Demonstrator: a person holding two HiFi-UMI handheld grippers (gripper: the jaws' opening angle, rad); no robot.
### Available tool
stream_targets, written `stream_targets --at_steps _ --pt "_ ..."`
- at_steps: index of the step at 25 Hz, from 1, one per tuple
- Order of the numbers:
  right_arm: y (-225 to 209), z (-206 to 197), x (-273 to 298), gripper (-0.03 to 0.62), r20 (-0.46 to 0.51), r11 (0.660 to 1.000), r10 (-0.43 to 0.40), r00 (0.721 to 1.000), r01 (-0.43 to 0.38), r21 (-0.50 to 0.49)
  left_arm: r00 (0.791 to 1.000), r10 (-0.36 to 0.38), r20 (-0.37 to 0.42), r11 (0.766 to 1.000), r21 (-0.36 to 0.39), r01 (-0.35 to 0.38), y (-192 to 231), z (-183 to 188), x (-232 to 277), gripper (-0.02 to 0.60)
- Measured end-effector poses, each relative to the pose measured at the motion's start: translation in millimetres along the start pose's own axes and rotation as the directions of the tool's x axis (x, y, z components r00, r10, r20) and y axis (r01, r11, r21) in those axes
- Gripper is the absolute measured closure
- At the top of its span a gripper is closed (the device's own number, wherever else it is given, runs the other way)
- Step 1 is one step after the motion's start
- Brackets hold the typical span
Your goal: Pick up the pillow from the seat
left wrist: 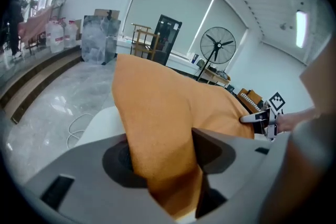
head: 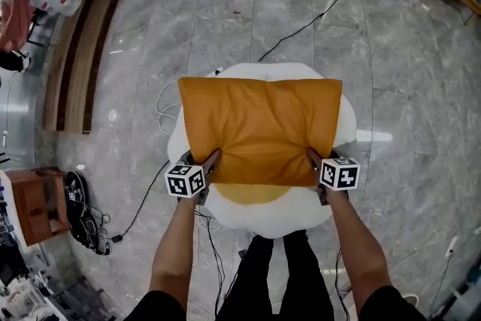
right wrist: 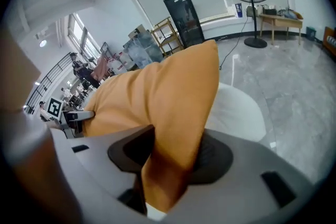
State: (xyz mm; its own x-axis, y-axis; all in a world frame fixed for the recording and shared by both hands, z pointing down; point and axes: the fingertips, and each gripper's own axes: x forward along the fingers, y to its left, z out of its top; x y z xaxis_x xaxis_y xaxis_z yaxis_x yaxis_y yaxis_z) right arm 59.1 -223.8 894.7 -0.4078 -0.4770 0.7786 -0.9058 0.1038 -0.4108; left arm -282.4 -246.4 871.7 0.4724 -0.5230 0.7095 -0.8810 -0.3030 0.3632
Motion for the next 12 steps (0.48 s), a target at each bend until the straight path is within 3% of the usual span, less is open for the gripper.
stream_targets --at_steps 7,12 --pt "53.3 56.2 -113.6 0.397 0.139 0.993 -0.008 0.990 0.024 -0.114 0.990 -0.014 0.137 1.000 0.026 0.010 -53.5 68.9 -96.6 0.321" --pt "85.0 107.6 -200.3 0.395 0.270 0.980 0.025 0.963 0.030 -0.197 0.964 -0.041 0.262 0.998 0.055 0.028 -100.0 121.7 -163.0 0.322"
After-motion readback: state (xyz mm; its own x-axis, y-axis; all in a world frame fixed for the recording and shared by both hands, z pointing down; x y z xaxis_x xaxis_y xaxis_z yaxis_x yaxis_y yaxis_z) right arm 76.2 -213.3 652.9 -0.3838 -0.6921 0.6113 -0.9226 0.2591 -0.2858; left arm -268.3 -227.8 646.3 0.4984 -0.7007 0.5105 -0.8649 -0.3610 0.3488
